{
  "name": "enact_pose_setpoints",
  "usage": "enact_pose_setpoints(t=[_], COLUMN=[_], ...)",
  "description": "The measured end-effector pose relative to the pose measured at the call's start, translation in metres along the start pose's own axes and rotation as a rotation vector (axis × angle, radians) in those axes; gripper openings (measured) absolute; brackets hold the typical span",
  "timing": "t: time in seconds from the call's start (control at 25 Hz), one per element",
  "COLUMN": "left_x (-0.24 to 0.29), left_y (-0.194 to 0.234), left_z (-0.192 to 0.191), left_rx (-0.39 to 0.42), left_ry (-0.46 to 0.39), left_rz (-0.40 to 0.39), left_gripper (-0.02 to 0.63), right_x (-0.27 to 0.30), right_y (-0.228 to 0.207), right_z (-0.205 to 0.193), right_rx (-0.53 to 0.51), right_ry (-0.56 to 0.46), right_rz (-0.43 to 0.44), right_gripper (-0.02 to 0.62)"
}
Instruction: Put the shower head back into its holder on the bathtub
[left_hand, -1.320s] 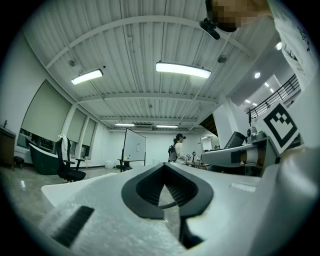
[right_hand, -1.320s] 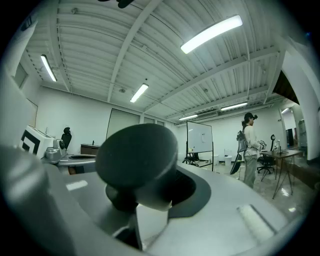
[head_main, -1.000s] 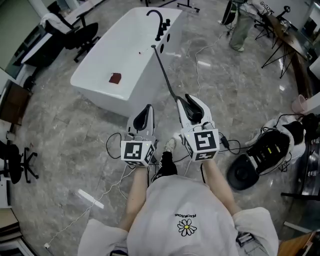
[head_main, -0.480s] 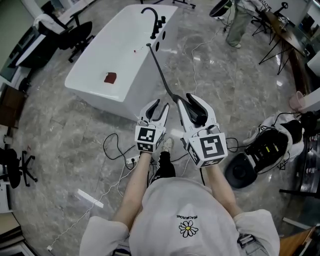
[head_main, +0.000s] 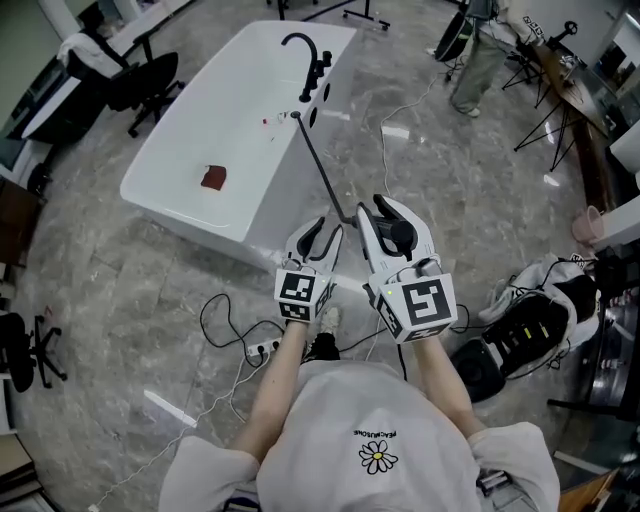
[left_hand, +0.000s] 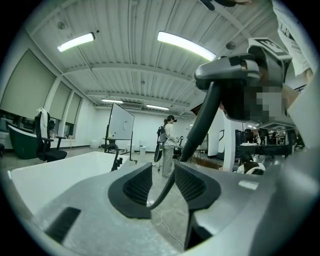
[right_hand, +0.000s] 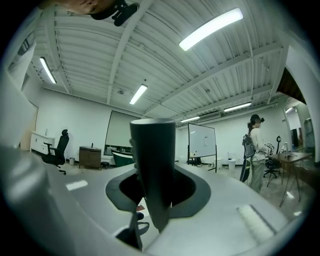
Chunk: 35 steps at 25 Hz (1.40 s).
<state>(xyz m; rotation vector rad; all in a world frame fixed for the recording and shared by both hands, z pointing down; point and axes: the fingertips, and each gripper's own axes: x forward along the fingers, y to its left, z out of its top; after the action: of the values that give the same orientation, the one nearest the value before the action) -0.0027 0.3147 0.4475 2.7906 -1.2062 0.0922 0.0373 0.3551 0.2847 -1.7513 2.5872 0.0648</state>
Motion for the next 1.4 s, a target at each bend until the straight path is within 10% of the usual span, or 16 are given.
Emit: enact_pose_setpoints(t=[0.68,1.4], left_x=[0.081,0.322], left_y=[0.125,0.232], left_z=[-0.006,-0.049], left_rx=[-0.025,-0.116], left_ry=[0.061,0.185], left_rz=[-0.002,0.063], left_gripper=[0.133,0.183], right_x=[0.173,0.42], right_y=[-0.061,-0.189], right_z=[-0.002,-0.01], right_rx=[0.048,0.078], right_ry=[-0.03,-0.027], right_rz=[-0.024,0.237], right_gripper=[0.101,0.101])
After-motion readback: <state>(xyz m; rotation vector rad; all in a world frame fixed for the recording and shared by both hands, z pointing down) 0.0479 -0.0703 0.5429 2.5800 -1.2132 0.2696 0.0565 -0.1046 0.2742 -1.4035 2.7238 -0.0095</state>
